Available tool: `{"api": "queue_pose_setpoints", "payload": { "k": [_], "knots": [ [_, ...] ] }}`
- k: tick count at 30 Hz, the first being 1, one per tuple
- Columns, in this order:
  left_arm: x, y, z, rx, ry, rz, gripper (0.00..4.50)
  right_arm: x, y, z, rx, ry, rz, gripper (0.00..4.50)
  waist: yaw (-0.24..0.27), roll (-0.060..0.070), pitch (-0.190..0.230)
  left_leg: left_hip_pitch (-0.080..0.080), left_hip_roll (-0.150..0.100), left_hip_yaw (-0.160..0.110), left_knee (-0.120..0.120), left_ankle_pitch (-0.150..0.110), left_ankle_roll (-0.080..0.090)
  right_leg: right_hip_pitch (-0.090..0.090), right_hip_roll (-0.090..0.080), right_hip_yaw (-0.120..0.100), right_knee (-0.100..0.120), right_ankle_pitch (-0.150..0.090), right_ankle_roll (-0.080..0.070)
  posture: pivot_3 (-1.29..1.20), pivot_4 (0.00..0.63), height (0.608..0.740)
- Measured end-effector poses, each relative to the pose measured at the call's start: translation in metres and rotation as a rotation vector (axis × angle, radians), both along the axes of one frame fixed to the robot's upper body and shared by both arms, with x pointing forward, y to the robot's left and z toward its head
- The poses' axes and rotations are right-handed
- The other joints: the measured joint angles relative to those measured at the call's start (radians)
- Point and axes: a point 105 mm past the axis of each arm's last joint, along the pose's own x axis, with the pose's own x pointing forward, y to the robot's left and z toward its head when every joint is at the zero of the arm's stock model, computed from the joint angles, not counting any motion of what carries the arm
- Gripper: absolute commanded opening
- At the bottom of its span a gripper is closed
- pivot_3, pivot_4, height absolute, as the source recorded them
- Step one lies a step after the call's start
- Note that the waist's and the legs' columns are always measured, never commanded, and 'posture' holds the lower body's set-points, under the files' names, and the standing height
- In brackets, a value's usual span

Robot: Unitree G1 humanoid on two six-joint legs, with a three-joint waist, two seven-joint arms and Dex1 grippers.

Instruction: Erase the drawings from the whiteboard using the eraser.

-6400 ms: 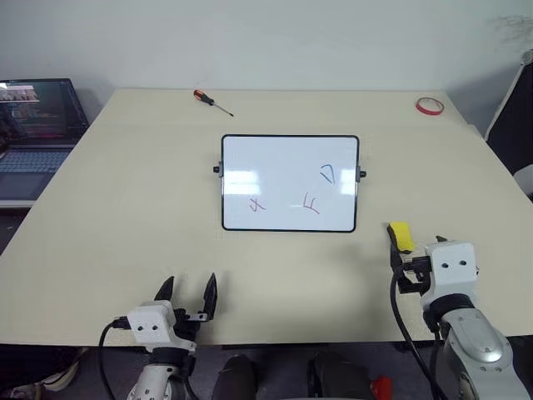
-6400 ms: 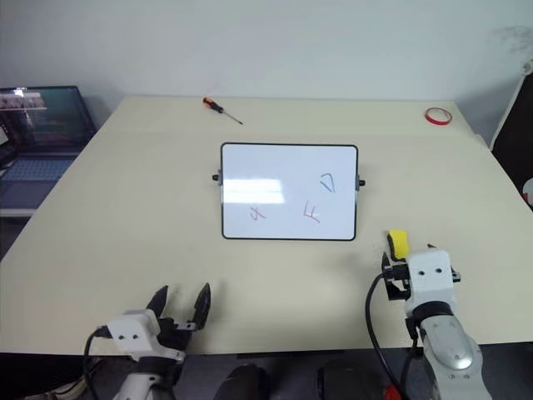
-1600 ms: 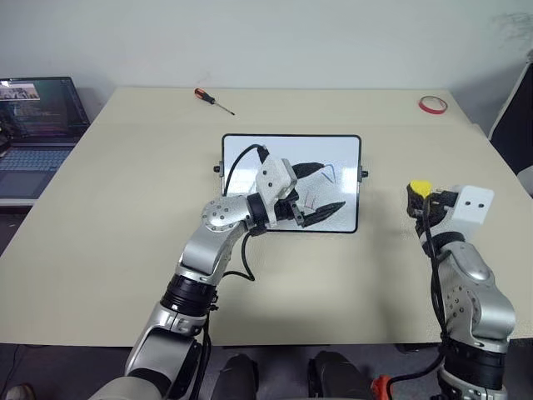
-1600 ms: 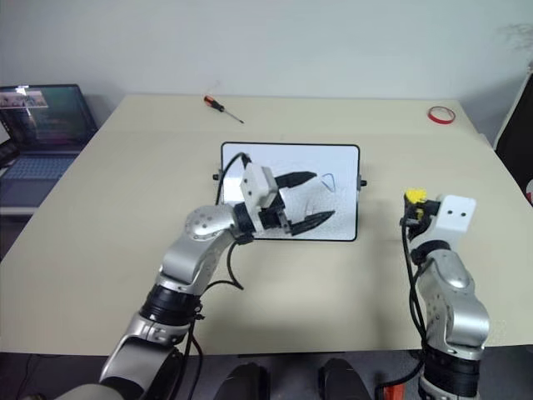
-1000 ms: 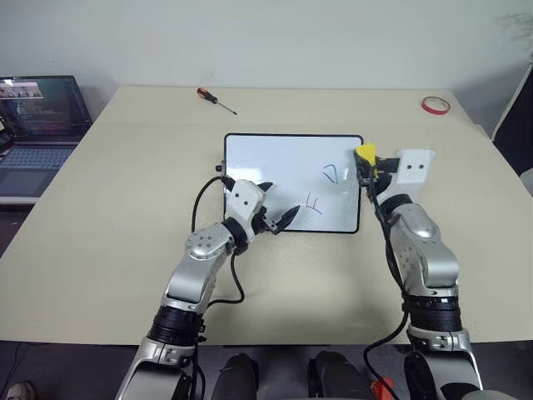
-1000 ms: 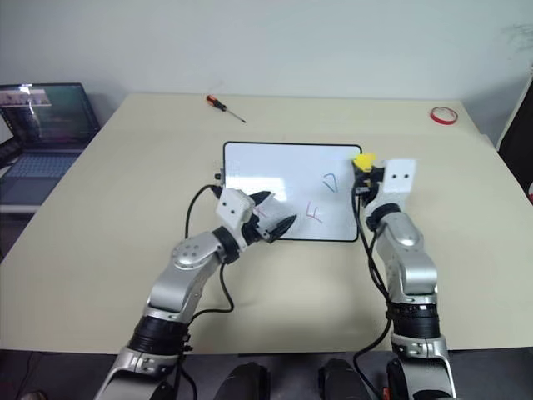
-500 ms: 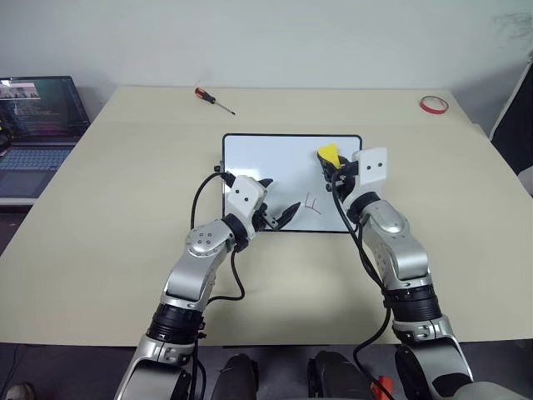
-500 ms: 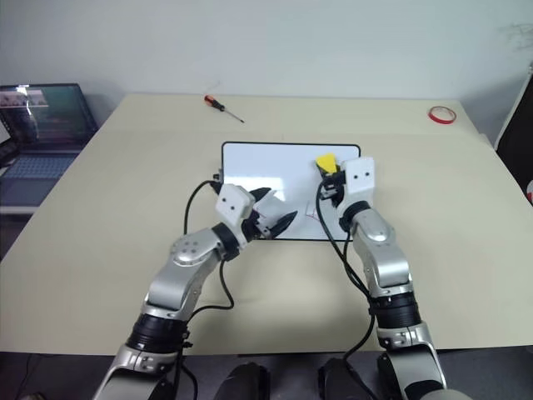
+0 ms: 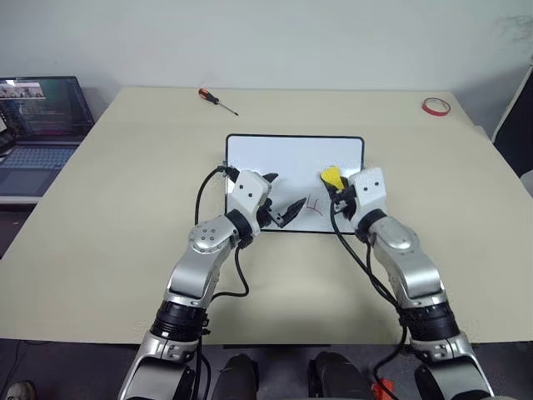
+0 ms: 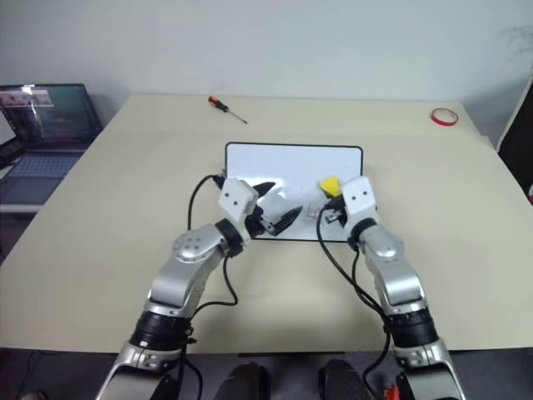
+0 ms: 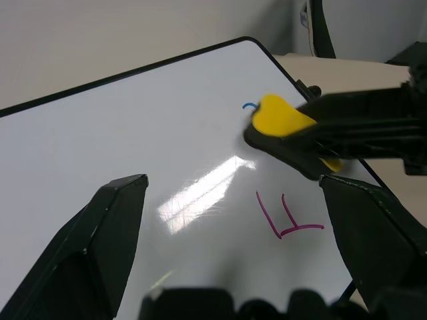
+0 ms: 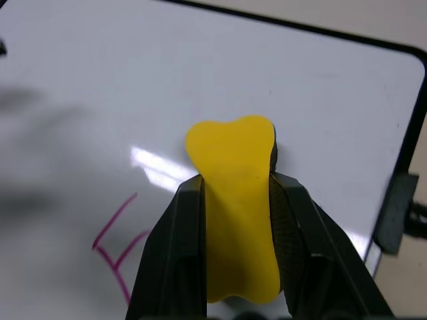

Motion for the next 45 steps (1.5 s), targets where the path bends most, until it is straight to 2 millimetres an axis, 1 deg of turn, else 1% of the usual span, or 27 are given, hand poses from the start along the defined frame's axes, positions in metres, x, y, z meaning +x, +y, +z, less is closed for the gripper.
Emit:
{"api": "queue_pose_setpoints", "payload": {
  "k": [4, 8, 13, 17, 20, 25, 30, 36, 41, 45],
  "knots": [
    [0.000, 0.000, -0.001, -0.002, 0.004, -0.001, 4.50, -0.007, -0.006, -0.007, -0.018, 0.031, -0.003, 0.98, -0.001, 0.000, 0.000, 0.003, 0.000, 0.000, 0.000, 0.000, 0.000, 0.002, 0.001, 0.000, 0.000, 0.000, 0.000, 0.00, 0.150, 0.740],
    [-0.001, -0.001, -0.001, -0.006, 0.005, -0.003, 4.50, -0.007, -0.005, -0.005, -0.001, 0.033, -0.004, 0.98, -0.001, 0.000, 0.000, 0.003, 0.000, 0.000, 0.000, 0.000, 0.000, 0.002, 0.001, 0.000, 0.000, 0.000, 0.000, 0.00, 0.150, 0.740],
    [-0.002, -0.007, -0.001, -0.009, 0.007, -0.021, 4.50, 0.007, 0.007, 0.008, 0.074, -0.018, 0.000, 0.98, -0.007, 0.000, 0.000, 0.003, 0.000, 0.001, 0.000, 0.000, 0.000, 0.001, 0.001, 0.001, 0.000, 0.000, 0.000, 0.00, 0.150, 0.740],
    [-0.002, -0.007, -0.001, -0.009, 0.006, -0.022, 4.50, 0.017, 0.016, 0.020, 0.087, -0.072, 0.020, 0.98, -0.007, 0.000, 0.000, 0.000, 0.000, 0.001, -0.001, 0.000, 0.000, -0.001, 0.001, 0.001, 0.000, 0.000, 0.000, 0.00, 0.150, 0.740],
    [-0.002, -0.007, -0.001, -0.006, 0.006, -0.021, 4.50, 0.024, 0.022, 0.025, 0.079, -0.094, 0.030, 0.98, -0.007, 0.000, 0.000, -0.001, 0.000, 0.002, -0.001, 0.000, 0.000, -0.002, 0.001, 0.001, -0.001, 0.000, 0.000, 0.00, 0.150, 0.740],
    [-0.002, -0.006, -0.001, -0.006, 0.005, -0.019, 4.50, 0.029, 0.024, 0.025, 0.032, -0.102, 0.015, 0.98, -0.006, 0.000, 0.000, 0.000, 0.001, 0.001, 0.000, 0.000, 0.000, -0.001, 0.001, 0.001, 0.000, 0.000, 0.000, 0.00, 0.150, 0.740],
    [-0.001, -0.006, -0.001, -0.005, 0.005, -0.015, 4.50, 0.026, 0.012, 0.021, -0.041, -0.112, -0.012, 0.98, 0.003, 0.000, 0.000, 0.004, -0.001, 0.000, 0.000, 0.000, 0.000, 0.003, 0.001, 0.000, 0.000, 0.000, 0.000, 0.00, 0.150, 0.740],
    [-0.001, -0.006, -0.001, -0.005, 0.007, -0.014, 4.50, 0.012, -0.009, 0.005, -0.118, -0.096, -0.047, 0.98, 0.004, -0.001, -0.001, 0.005, -0.001, 0.001, 0.000, 0.000, 0.000, 0.004, 0.001, 0.001, 0.000, 0.001, 0.001, 0.00, 0.150, 0.740],
    [-0.002, -0.008, -0.001, -0.008, 0.008, -0.019, 4.50, -0.002, -0.018, -0.009, -0.130, -0.052, -0.064, 0.98, 0.001, -0.001, -0.001, 0.008, -0.001, 0.001, 0.000, 0.000, 0.000, 0.007, 0.001, 0.001, 0.000, 0.001, 0.001, 0.00, 0.150, 0.740],
    [-0.002, -0.008, -0.001, -0.010, 0.008, -0.021, 4.50, -0.004, -0.020, -0.011, -0.126, -0.035, -0.073, 0.98, -0.001, -0.001, -0.001, 0.009, -0.001, 0.001, 0.000, 0.000, 0.000, 0.008, 0.001, 0.001, 0.000, 0.001, 0.001, 0.00, 0.150, 0.740]
  ]
}}
